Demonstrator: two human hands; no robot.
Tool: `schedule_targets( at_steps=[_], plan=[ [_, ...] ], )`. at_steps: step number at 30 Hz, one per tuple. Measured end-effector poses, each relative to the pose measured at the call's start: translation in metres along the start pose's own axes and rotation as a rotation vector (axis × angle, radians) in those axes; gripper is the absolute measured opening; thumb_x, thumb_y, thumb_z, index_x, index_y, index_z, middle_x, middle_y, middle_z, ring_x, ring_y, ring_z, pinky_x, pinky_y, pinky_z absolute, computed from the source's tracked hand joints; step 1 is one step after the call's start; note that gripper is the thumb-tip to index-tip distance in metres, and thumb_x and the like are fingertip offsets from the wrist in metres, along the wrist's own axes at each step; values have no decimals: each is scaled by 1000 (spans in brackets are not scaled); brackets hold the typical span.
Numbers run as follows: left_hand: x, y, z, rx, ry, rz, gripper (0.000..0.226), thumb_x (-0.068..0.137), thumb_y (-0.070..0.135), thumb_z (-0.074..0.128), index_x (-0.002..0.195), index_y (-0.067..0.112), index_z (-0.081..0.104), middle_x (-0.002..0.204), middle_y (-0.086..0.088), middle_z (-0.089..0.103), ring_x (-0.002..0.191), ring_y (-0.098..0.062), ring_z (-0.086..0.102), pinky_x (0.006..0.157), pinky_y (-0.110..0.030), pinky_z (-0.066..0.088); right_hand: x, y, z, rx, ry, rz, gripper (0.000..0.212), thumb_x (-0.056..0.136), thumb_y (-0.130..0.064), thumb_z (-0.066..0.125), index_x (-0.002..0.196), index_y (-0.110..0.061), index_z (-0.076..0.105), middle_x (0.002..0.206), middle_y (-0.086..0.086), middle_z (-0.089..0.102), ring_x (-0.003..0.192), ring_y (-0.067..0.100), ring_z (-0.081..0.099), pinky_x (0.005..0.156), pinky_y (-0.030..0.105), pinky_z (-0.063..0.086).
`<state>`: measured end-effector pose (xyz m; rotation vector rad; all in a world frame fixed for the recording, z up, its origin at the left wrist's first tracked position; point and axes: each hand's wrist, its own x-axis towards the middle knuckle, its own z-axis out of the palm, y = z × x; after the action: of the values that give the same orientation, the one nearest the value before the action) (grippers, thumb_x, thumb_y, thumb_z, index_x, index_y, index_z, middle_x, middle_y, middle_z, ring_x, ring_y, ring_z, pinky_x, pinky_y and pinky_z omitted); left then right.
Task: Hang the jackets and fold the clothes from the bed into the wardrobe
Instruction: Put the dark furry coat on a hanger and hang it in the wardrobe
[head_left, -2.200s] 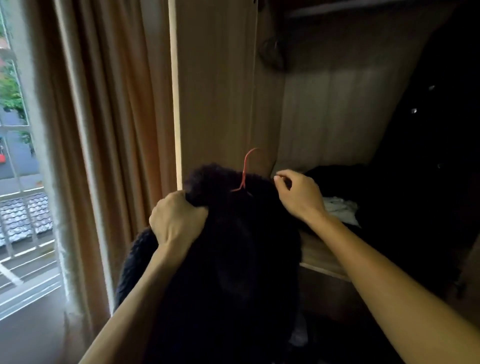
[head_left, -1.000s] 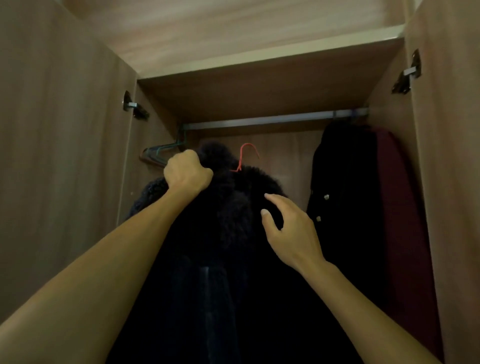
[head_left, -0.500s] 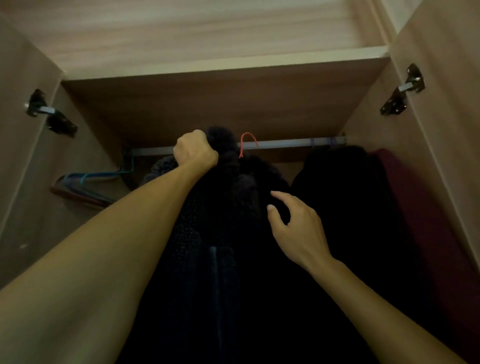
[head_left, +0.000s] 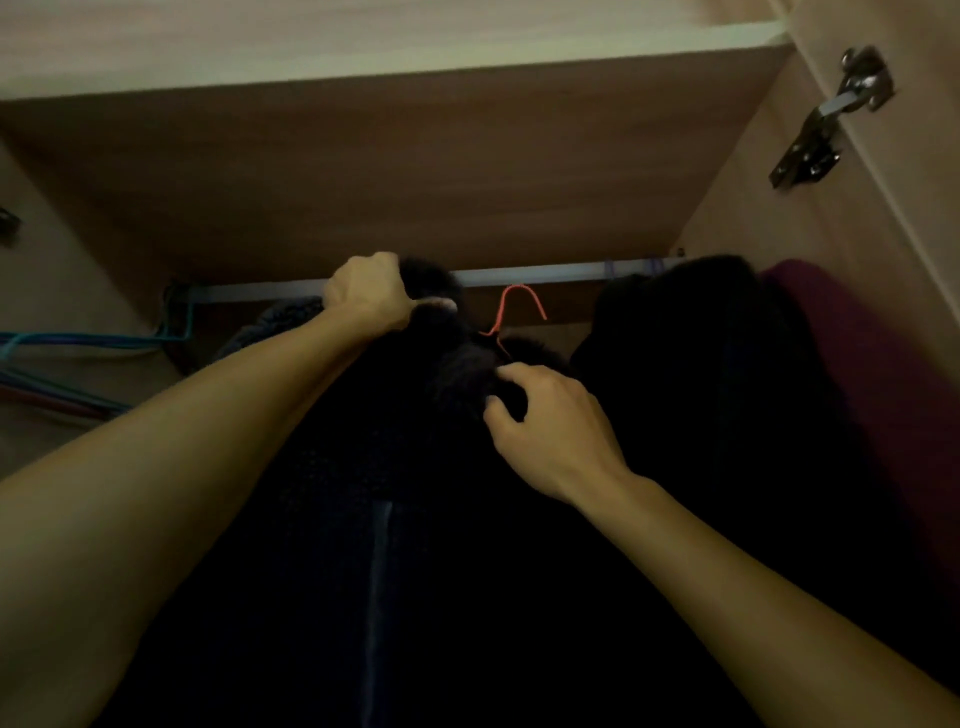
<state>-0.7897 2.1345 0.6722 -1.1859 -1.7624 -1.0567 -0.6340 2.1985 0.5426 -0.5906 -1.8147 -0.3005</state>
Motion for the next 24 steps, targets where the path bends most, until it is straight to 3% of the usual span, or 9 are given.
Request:
schedule_targets(
  at_steps=[3, 5, 7, 13, 17, 24],
  plan=[
    [-4, -12, 2, 103, -156, 145, 16, 90, 25, 61, 87, 9, 56, 76, -9, 54, 72, -26, 53, 66, -38, 47, -3, 3, 5, -17, 28, -45, 40, 89, -39, 51, 128, -26, 55, 131, -4, 55, 119, 17, 52, 101, 32, 41],
    [-5, -23, 11, 137, -119, 201, 20, 90, 12, 55, 70, 11, 52, 72, -10, 54, 67, -27, 52, 63, -40, 46, -3, 3, 5, 8, 57, -57, 36, 90, -39, 52, 124, -28, 58, 129, -6, 57, 116, 16, 53, 100, 35, 42],
    [-9, -30, 18, 174, -7, 228, 18, 88, 5, 51, 71, 9, 54, 63, -9, 50, 61, -29, 50, 57, -38, 42, -2, 2, 4, 28, 45, -62, 34, 91, -40, 51, 123, -29, 57, 130, -7, 56, 117, 16, 52, 100, 38, 42],
    [0, -18, 15, 235, 199, 276, 8, 84, 0, 55, 77, 3, 57, 63, -11, 52, 56, -29, 49, 52, -37, 42, 2, 0, 2, -14, 1, -103, 35, 91, -40, 50, 125, -30, 57, 131, -8, 54, 121, 11, 48, 102, 32, 38],
    [12, -7, 6, 237, 303, 257, 28, 84, -4, 55, 63, 8, 40, 56, -9, 43, 48, -24, 38, 51, -36, 37, 6, 3, -6, -34, 18, -105, 34, 92, -39, 49, 124, -30, 57, 128, -9, 55, 119, 10, 49, 100, 33, 37],
    [20, 25, 18, 234, 316, 231, 36, 87, -3, 57, 58, 10, 38, 55, -8, 44, 48, -24, 42, 52, -36, 43, 6, 8, -12, -83, 83, -31, 35, 91, -37, 48, 123, -28, 58, 125, -5, 57, 116, 15, 51, 100, 37, 40]
  ],
)
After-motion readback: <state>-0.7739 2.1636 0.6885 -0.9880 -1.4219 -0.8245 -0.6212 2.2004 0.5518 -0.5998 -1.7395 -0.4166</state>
